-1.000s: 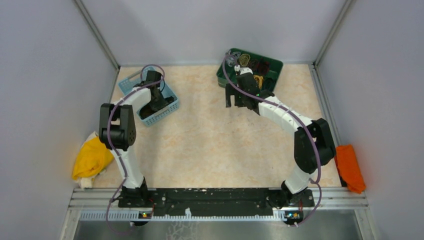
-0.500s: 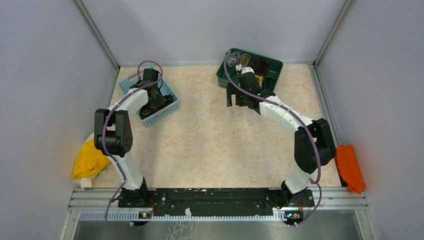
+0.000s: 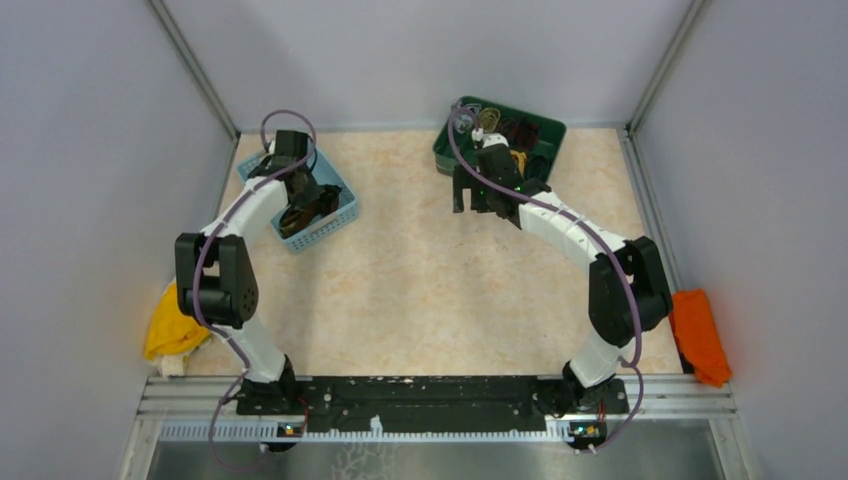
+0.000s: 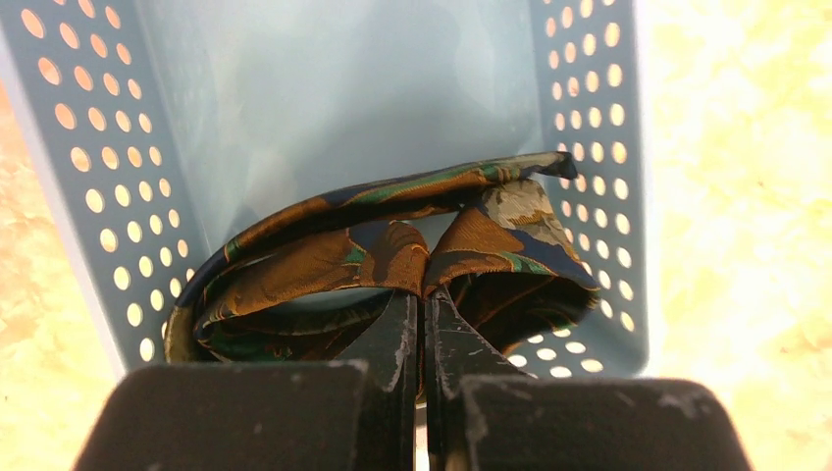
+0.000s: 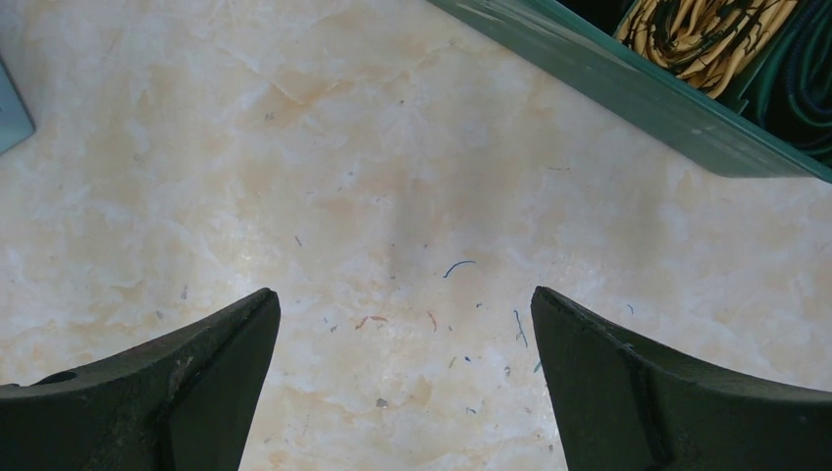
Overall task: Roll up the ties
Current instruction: Pick up the tie from the bin.
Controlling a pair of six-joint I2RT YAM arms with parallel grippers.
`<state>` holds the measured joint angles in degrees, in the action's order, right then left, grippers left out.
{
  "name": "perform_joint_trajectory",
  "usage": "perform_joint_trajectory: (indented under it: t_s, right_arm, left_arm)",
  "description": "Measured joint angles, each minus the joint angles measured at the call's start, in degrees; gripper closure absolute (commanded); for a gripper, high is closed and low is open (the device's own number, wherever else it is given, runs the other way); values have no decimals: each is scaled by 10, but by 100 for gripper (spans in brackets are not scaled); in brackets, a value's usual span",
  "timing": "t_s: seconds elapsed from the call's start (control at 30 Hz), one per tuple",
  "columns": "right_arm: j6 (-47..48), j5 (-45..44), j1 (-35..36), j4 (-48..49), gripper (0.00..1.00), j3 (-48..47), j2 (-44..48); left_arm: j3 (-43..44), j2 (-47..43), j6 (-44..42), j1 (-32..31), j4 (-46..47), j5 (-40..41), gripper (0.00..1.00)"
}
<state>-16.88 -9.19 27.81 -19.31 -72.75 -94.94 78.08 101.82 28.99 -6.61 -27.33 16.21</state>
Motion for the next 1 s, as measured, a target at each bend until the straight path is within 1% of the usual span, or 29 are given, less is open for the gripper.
perform_joint_trajectory:
  t_s: [0.13, 0.23, 0.3, 0.43, 0.57, 0.67, 0.8, 0.9, 1.0]
  right_arm:
    - [-5, 3, 0, 0, 1, 0, 0]
    - [-9, 4, 0, 5, 1, 4, 1]
    - [-12, 4, 0, 9, 1, 11, 5]
    - [-14, 3, 0, 7, 1, 21, 12]
    - [-20, 5, 0, 9, 1, 30, 12]
    - [-26, 5, -2, 11, 1, 46, 10]
    - [-34, 0, -3, 14, 1, 74, 13]
    - [-41, -13, -3, 7, 1, 96, 31]
    - [-44, -21, -6, -2, 1, 101, 60]
  left_arm:
    - [-2, -42, 1, -5, 2, -19, 100]
    - [-2, -105, -2, -24, 7, -22, 100]
    - [0, -146, -4, -50, 9, -22, 100]
    - [8, -217, -7, -126, 12, -26, 100]
    - [8, -278, -8, -198, 15, -45, 100]
    - [8, -321, -15, -236, 20, -64, 100]
    - [8, -387, -23, -273, 47, -110, 100]
    - [9, -431, -31, -284, 78, -159, 100]
    - [9, -462, -31, -287, 119, -226, 100]
